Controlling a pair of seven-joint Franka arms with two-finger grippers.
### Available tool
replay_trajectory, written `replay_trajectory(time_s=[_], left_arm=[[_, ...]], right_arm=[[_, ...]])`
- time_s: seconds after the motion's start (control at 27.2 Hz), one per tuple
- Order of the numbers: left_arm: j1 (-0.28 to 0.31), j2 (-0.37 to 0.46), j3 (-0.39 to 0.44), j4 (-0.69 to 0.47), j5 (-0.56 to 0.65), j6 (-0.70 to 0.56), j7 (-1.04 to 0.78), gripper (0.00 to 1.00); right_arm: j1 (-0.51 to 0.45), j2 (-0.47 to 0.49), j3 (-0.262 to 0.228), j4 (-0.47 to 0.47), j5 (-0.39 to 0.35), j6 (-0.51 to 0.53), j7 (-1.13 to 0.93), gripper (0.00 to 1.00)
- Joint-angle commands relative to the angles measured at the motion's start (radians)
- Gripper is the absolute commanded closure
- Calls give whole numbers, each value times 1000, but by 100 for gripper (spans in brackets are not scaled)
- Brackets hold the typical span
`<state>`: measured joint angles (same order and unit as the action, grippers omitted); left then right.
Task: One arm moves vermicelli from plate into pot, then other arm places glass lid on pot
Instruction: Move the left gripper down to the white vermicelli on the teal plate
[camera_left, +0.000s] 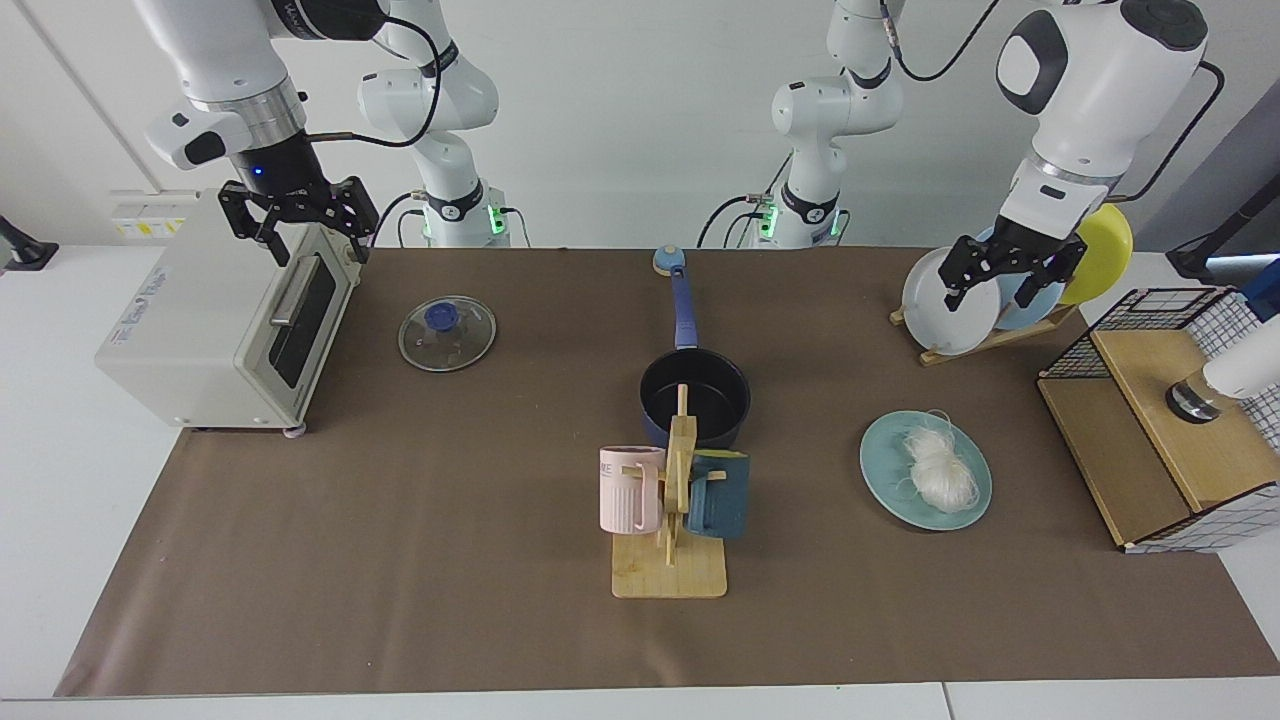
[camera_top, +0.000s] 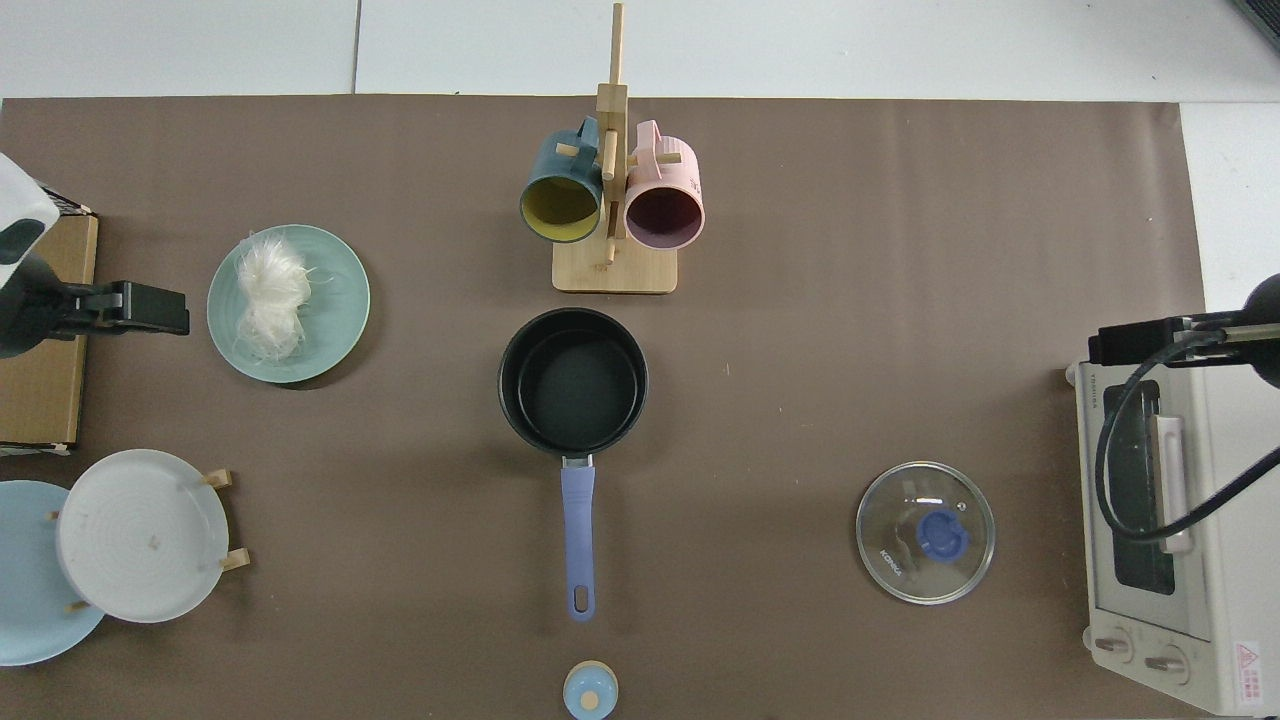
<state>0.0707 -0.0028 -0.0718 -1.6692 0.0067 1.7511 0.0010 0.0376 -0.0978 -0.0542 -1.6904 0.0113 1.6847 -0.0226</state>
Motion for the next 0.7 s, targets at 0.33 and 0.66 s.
replay_trajectory(time_s=[0.33,0.66], left_arm=[[-5,-11,3,2,-8,-13,-10,0],[-6,-11,4,2,-8,-12,-10,0]], right_arm=[[4,-17,5,-26,16,-34,-30,0],[2,-11,4,-155,15,-20,-23,0]])
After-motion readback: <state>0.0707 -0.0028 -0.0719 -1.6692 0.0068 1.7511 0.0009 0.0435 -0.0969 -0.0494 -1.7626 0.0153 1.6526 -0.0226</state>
